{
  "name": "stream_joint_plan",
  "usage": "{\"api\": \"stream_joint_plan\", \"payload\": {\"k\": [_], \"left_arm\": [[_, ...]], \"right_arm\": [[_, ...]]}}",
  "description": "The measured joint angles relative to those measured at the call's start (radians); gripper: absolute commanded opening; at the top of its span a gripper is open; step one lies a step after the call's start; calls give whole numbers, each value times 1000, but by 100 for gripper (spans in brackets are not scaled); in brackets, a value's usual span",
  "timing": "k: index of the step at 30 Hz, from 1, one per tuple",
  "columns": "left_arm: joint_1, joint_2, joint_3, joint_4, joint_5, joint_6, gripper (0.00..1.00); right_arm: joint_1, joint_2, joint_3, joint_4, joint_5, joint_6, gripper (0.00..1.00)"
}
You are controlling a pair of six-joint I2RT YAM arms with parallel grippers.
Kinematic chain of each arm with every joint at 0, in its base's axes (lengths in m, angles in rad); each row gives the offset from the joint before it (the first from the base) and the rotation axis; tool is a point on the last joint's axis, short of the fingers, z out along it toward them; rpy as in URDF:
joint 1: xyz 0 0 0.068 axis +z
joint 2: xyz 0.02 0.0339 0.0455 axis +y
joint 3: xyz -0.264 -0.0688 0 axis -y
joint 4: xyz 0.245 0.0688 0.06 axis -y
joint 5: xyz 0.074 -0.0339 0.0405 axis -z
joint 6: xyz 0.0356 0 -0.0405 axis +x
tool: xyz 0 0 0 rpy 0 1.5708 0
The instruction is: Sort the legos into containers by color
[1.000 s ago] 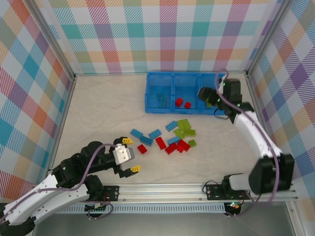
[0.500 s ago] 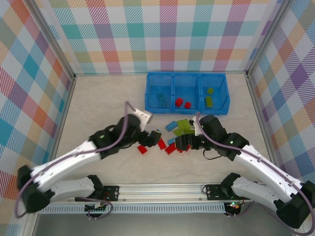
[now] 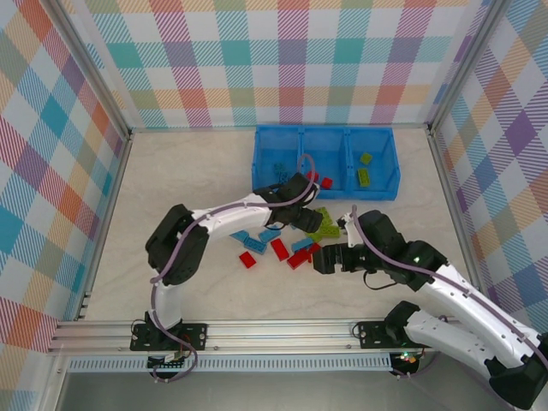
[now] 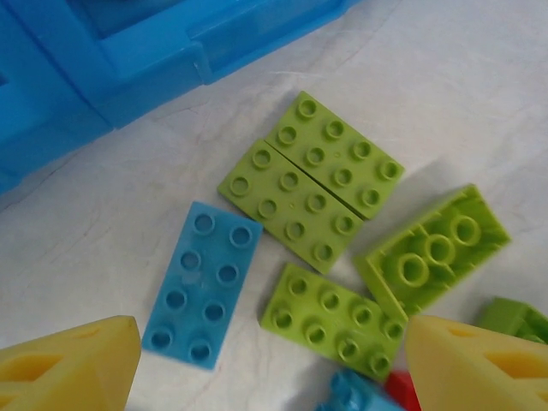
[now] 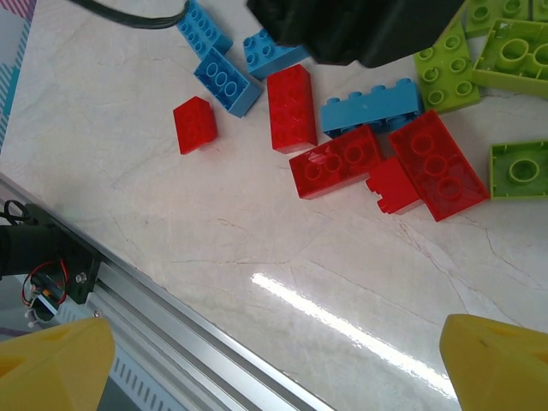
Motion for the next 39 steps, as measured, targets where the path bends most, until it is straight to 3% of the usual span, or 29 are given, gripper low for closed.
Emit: {"api": "stream_joint_plan", "payload": {"k": [7, 12, 16, 23, 26, 32, 36, 39], "left_arm": [[32, 105, 65, -12, -10, 22, 60], [51, 143, 86, -20, 6, 28, 57], [58, 162, 89, -20, 18, 35, 50], [58, 177, 89, -15, 32, 38, 25], [58, 166, 72, -3, 42, 37, 25], [58, -21, -69, 6, 36, 32, 24], [63, -222, -117, 44, -64, 26, 24], [98, -277, -89, 116, -134, 26, 23]], "right_arm": [[0, -52, -36, -30, 0, 26, 98], [0, -51, -48, -32, 0, 40, 99], [0, -32, -48, -30, 0, 41, 99], [0, -13, -48, -26, 0, 41, 100], [0, -12, -48, -24, 0, 42, 100], [0, -11, -47, -19, 7, 41, 100], [0, -12, -47, -6, 7, 42, 100], [0, -12, -47, 4, 7, 42, 100]]}}
